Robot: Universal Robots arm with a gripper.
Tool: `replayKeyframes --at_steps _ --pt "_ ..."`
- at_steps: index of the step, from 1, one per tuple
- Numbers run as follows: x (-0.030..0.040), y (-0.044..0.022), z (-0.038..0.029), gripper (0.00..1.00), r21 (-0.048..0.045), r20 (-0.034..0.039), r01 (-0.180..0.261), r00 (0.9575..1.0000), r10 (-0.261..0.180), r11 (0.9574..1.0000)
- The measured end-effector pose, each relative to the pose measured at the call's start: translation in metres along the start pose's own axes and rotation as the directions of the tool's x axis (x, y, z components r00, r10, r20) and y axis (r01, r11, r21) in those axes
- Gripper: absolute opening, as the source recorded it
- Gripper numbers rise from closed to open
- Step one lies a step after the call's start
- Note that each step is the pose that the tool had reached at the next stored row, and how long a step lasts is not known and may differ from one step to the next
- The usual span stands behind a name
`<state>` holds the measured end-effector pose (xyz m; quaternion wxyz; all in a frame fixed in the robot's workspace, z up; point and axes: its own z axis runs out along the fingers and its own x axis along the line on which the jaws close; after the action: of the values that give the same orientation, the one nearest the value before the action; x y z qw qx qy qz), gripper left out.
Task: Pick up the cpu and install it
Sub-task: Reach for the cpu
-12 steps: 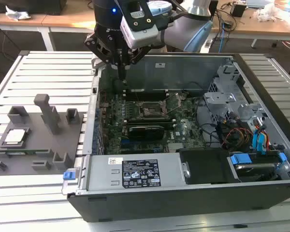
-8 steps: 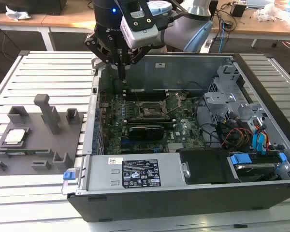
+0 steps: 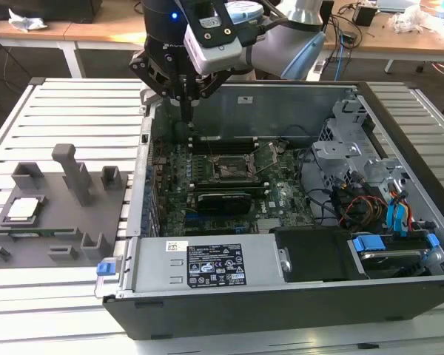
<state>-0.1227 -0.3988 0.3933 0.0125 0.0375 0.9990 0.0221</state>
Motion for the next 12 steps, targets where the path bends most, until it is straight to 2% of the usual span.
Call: replayKeyframes --at_steps 8,12 --pt "0.0080 -0.0006 -0.0002 0.11 -0.0001 0.0001 0.000 1.0000 0.000 1.0000" --pt "0.0142 -0.0011 -0.0003 0.11 -0.0001 0.0001 0.000 1.0000 0.000 1.0000"
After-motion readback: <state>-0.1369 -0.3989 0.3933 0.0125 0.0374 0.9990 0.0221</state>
